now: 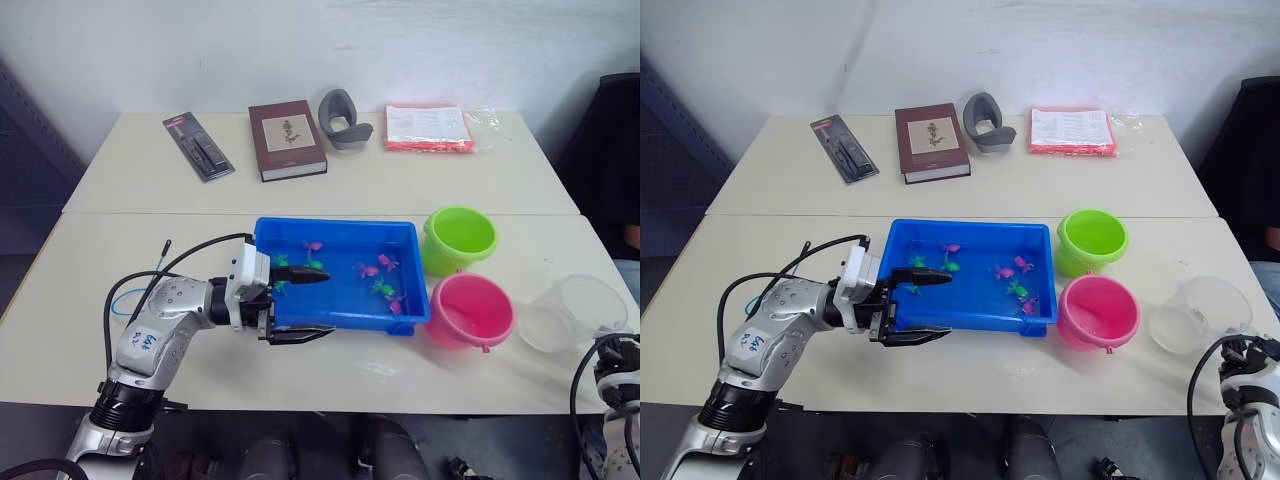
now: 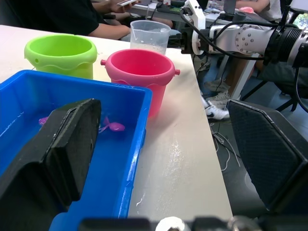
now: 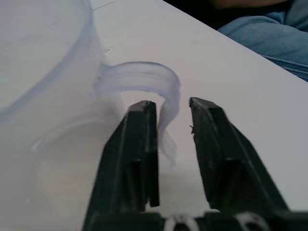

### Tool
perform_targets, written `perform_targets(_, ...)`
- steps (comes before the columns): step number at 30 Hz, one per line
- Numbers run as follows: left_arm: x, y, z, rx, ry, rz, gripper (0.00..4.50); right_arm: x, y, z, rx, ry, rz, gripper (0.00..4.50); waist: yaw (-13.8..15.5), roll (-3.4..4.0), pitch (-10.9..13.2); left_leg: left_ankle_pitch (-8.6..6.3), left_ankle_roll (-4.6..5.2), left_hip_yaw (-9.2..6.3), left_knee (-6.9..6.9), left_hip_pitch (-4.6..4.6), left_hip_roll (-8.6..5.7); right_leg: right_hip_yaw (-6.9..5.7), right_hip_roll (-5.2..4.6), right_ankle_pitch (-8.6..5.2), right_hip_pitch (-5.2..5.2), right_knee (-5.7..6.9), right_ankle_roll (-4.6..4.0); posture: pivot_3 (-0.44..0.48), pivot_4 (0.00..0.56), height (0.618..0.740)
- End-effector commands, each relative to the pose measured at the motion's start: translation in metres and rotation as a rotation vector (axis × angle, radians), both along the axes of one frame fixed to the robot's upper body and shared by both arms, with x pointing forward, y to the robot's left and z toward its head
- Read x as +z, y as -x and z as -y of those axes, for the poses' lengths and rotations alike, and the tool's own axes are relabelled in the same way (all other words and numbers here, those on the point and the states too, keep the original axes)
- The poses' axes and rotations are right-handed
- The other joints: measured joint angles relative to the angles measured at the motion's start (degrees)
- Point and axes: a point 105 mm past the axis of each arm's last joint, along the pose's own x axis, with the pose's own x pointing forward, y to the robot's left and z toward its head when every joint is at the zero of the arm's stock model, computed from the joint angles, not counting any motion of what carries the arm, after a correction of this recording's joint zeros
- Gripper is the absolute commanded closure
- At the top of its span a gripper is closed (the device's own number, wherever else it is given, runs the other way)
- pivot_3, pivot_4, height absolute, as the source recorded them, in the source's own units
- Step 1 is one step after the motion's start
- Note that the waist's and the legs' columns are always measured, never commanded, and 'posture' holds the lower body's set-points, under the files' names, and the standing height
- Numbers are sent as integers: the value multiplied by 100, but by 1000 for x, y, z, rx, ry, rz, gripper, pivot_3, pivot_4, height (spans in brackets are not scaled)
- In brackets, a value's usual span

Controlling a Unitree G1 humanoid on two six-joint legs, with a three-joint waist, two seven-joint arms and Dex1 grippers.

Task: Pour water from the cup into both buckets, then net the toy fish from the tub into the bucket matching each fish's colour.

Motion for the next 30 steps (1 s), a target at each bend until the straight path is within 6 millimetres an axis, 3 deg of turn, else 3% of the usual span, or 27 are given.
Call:
perform_targets(1, 5, 2, 1, -19, 15, 21, 0, 31, 8, 7, -12, 48, 110, 4480, -2, 0, 0, 0, 0, 0, 0, 0, 0, 0, 0, 0, 0, 0, 0, 0, 150, 740)
perform_targets(8, 18, 5, 10, -64, 84, -30, 0, 63, 21, -14, 35, 139, 153, 4480, 3, 15, 8, 0, 1, -2, -1, -2, 0, 0, -3, 1, -1, 0, 2, 0, 150, 740)
perform_targets(16, 6, 5, 16, -105, 83, -62, 0, 119, 28, -46, 128, 459, 48, 4480, 1, 20, 13, 0, -3, 4, -1, -1, 0, 5, 0, 1, -1, 1, 3, 0, 150, 740)
perform_targets(19, 7, 1, 20, -119, 102, -69, 0, 136, 24, -62, 180, 665, -21, 4480, 7, 17, 14, 1, -4, 3, -1, -1, 0, 5, 4, 0, -1, -1, 4, 0, 150, 740)
perform_targets(25, 5, -5, 22, -129, 93, -55, 0, 143, 14, -85, 264, 893, -124, 4480, 22, 10, 18, 2, -4, 2, 0, -6, -2, 6, 11, 2, -3, -9, 11, 0, 150, 740)
perform_targets(30, 6, -8, 23, -132, 93, -41, 0, 145, 9, -93, 256, 1057, -162, 4480, 25, 5, 21, 3, -6, 1, -1, -8, -1, 6, 17, 2, -4, -13, 11, 0, 150, 740)
